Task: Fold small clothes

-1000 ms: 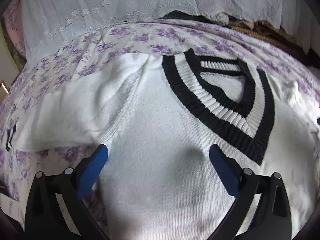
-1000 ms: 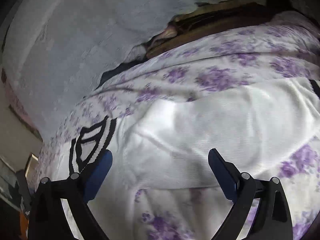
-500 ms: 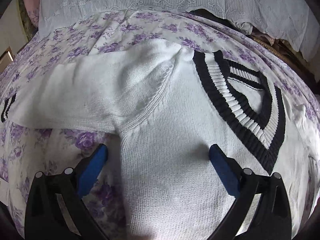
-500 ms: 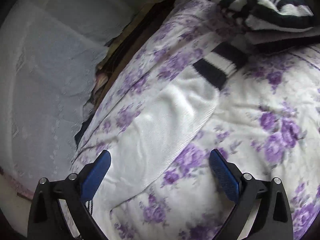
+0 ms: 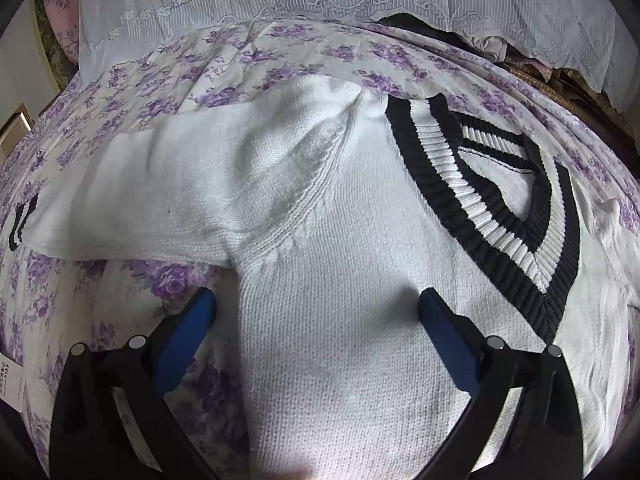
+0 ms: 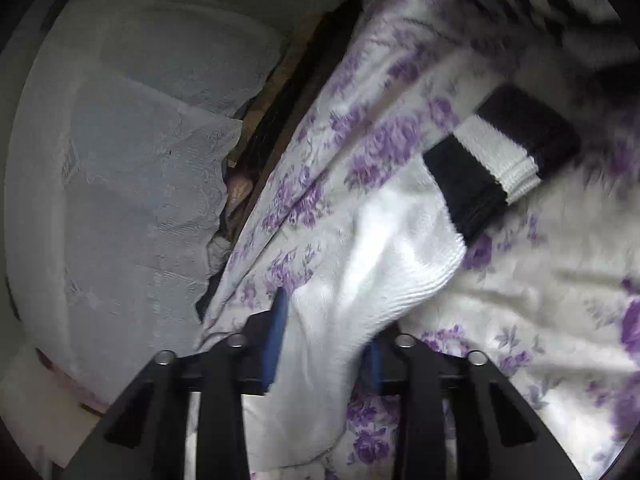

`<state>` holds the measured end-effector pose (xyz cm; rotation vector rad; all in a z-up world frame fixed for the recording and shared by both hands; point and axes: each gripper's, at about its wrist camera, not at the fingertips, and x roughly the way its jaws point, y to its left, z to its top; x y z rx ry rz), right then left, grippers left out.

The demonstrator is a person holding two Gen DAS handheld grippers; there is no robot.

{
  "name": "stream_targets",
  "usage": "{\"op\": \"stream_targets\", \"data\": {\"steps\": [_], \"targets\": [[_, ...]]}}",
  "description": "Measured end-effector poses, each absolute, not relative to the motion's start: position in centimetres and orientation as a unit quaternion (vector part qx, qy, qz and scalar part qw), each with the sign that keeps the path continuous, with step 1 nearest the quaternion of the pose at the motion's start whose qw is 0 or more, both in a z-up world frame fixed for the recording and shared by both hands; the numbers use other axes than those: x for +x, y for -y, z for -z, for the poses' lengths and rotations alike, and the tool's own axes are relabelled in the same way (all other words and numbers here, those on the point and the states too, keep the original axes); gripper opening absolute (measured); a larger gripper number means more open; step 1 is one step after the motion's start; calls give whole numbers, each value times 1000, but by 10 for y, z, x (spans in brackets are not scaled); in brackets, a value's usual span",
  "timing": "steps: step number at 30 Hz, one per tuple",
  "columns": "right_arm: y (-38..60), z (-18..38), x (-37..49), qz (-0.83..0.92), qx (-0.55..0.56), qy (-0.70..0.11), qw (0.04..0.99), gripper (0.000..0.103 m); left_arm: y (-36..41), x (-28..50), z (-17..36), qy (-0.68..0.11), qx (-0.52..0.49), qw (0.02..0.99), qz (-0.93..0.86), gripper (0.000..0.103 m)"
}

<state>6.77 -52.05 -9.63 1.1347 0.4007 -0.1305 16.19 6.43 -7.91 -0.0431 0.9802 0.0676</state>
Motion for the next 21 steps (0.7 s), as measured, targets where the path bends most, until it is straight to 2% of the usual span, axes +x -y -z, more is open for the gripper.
{"op": "stream_targets", "data": {"steps": [1,2,11,21], "targets": [[524,103,67,65,544,-190,815,10,-64,162,79,-471,-21,882,-32,99],[526,106,67,68,549,-191,811,7,-64,162,79,-471,-21,882,-32,99],[511,84,58,89,485,-165,854,7,-65,161,77,-468,-27,883,-30,99],[436,32,83,-20,409,-180,894,7,-69,165,74,-471,-42,881,-20,99]]}}
